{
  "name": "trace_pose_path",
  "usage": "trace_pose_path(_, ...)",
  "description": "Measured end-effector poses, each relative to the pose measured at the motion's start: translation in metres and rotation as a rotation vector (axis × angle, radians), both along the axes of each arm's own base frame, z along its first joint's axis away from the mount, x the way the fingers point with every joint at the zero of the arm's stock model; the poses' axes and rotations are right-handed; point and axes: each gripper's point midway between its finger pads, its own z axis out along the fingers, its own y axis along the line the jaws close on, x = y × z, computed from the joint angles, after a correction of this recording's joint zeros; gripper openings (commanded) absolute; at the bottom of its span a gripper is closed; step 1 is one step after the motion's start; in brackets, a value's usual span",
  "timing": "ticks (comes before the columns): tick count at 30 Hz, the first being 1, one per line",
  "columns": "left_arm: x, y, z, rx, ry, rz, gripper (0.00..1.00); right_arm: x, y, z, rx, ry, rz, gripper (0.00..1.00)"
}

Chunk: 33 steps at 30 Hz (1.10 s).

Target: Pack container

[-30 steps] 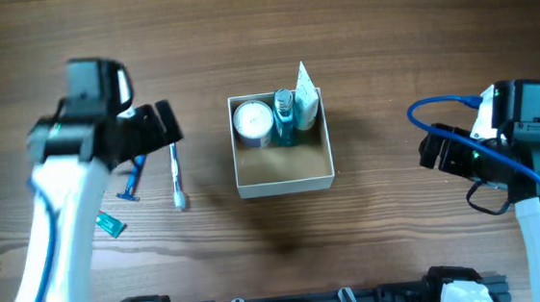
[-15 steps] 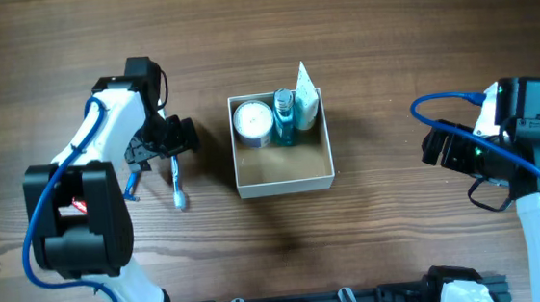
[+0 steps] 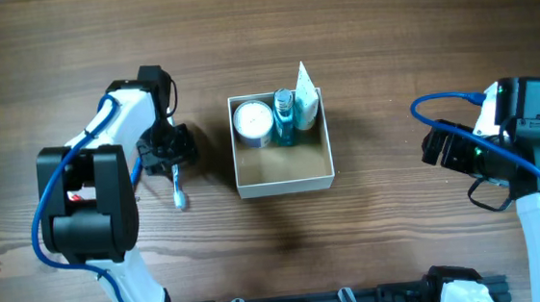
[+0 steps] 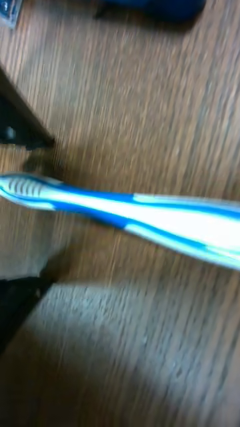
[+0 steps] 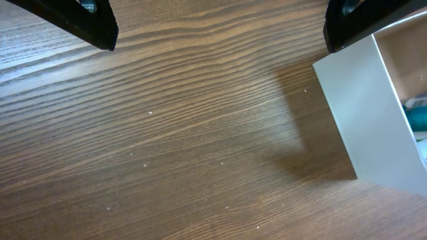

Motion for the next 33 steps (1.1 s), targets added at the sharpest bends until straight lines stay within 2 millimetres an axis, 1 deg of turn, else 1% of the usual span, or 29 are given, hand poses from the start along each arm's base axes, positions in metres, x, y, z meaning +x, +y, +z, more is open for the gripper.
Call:
trace_pose_path(1,-0.002,-0.002,0.0,0.0,0.002,-0.008,0.34,0.0,0.0,0.0,0.0,0.0,0.0,1.0)
trace_pose_path(4,-0.007,-0.004,0.0,0.002,0.011,-0.012,0.24,0.0,0.0,0.0,0.0,0.0,0.0,1.0)
trace_pose_path(5,-0.007,-0.004,0.0,0.002,0.014,-0.014,0.18,0.0,0.0,0.0,0.0,0.0,0.0,1.0)
trace_pose_path(6,-0.008,-0.003,0.0,0.002,0.015,-0.014,0.15,0.0,0.0,0.0,0.0,0.0,0.0,1.0)
trace_pose_path(8,-0.01,-0.003,0.0,0.006,0.021,-0.012,0.11,0.0,0.0,0.0,0.0,0.0,0.0,1.0)
trace_pose_path(10,-0.01,-0.002,0.0,0.007,0.022,-0.013,0.04,0.0,0.0,0.0,0.0,0.0,0.0,1.0)
trace_pose_path(17,-0.012,0.0,0.001,0.022,0.032,-0.015,0.04,0.0,0.0,0.0,0.0,0.0,0.0,1.0)
trace_pose_path(19,-0.024,0.005,0.006,0.054,0.083,-0.024,0.04,0.0,0.0,0.0,0.0,-0.001,0.0,1.0)
trace_pose_path(20,-0.026,0.009,0.012,0.079,0.102,-0.03,0.04,0.0,0.0,0.0,0.0,-0.001,0.0,1.0)
trace_pose_path(21,-0.023,0.01,0.019,0.088,0.094,-0.032,0.04,0.0,0.0,0.0,-0.001,-0.001,0.0,1.0)
trace_pose_path(23,-0.005,0.012,0.044,0.101,0.021,-0.035,0.04,0.001,0.0,0.0,-0.001,-0.003,0.0,1.0)
trace_pose_path(24,0.007,0.011,0.06,0.101,-0.045,-0.037,0.04,0.001,0.0,0.0,-0.001,-0.002,0.0,1.0)
trace_pose_path(25,0.021,0.007,0.086,0.095,-0.148,-0.05,0.04,0.001,0.0,0.0,-0.001,-0.002,0.0,1.0)
trace_pose_path(26,0.035,0.001,0.117,0.089,-0.277,-0.084,0.04,0.001,0.0,0.0,-0.001,-0.004,0.0,1.0)
trace_pose_path(27,0.043,-0.015,0.163,0.075,-0.441,-0.167,0.04,0.001,0.0,0.001,-0.001,-0.005,0.0,1.0)
trace_pose_path(28,0.042,-0.031,0.193,0.061,-0.545,-0.247,0.04,0.001,0.0,0.0,-0.001,-0.005,-0.001,1.0)
trace_pose_path(29,0.028,-0.069,0.239,0.024,-0.698,-0.447,0.04,0.001,-0.004,0.001,-0.001,-0.008,-0.017,1.0)
trace_pose_path(30,0.023,-0.08,0.246,0.029,-0.725,-0.52,0.04,0.0,-0.009,0.001,0.01,-0.011,-0.042,1.0)
trace_pose_path(31,0.02,-0.093,0.25,0.027,-0.746,-0.598,0.04,-0.001,-0.018,0.002,0.018,-0.016,-0.088,1.0)
trace_pose_path(32,0.014,-0.11,0.251,0.018,-0.755,-0.685,0.04,-0.003,-0.028,0.002,0.026,-0.017,-0.133,1.0)
trace_pose_path(33,0.003,-0.133,0.25,-0.004,-0.756,-0.793,0.04,-0.007,-0.041,0.002,0.034,-0.019,-0.193,1.0)
